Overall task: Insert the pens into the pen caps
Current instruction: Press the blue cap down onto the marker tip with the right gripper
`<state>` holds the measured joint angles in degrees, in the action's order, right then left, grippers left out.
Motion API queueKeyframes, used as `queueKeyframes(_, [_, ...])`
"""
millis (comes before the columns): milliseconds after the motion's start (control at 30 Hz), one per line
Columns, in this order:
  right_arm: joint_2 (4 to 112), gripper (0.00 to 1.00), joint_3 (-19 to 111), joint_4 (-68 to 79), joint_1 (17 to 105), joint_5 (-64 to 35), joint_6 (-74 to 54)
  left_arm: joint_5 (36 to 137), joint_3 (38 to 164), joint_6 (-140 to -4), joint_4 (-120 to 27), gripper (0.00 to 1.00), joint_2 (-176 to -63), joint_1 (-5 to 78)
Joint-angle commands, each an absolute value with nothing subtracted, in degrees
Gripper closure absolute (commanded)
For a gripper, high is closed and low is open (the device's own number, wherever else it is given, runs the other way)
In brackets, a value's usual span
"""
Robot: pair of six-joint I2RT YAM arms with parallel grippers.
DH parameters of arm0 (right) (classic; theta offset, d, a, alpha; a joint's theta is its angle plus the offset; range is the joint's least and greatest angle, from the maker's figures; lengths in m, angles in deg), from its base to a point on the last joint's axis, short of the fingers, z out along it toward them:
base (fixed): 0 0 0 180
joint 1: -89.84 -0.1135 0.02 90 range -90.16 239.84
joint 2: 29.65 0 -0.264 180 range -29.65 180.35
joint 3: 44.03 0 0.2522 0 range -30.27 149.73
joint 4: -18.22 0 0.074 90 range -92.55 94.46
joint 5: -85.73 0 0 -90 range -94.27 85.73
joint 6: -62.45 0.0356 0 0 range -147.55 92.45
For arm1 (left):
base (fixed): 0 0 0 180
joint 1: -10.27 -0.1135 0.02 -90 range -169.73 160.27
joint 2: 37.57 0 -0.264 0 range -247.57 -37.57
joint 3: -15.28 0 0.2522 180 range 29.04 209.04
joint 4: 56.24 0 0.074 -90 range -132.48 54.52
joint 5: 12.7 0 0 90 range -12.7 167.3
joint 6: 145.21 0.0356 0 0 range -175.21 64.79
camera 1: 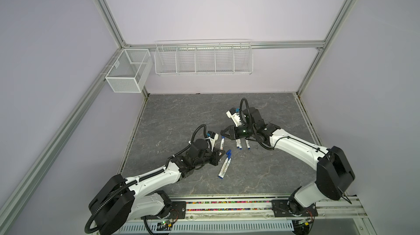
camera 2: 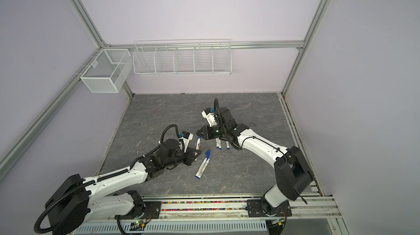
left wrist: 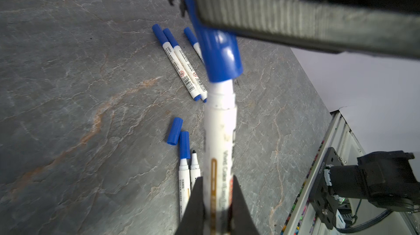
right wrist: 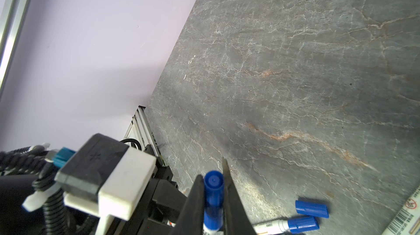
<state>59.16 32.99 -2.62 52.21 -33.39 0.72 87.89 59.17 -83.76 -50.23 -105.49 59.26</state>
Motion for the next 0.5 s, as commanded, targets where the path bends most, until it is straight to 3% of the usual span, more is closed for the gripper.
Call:
queueKeyframes(0, [56.6, 0.85, 31.8, -4.0, 52.5, -35.8, 0.2, 87.3, 60.4, -83.4, -51.3, 1.0, -105.7, 59.3])
queueKeyframes(467, [53.3, 0.85, 31.5, -8.4, 55.6, -43.1, -2.1, 84.3, 62.0, -85.2, -57.4, 1.0, -101.8, 59.0])
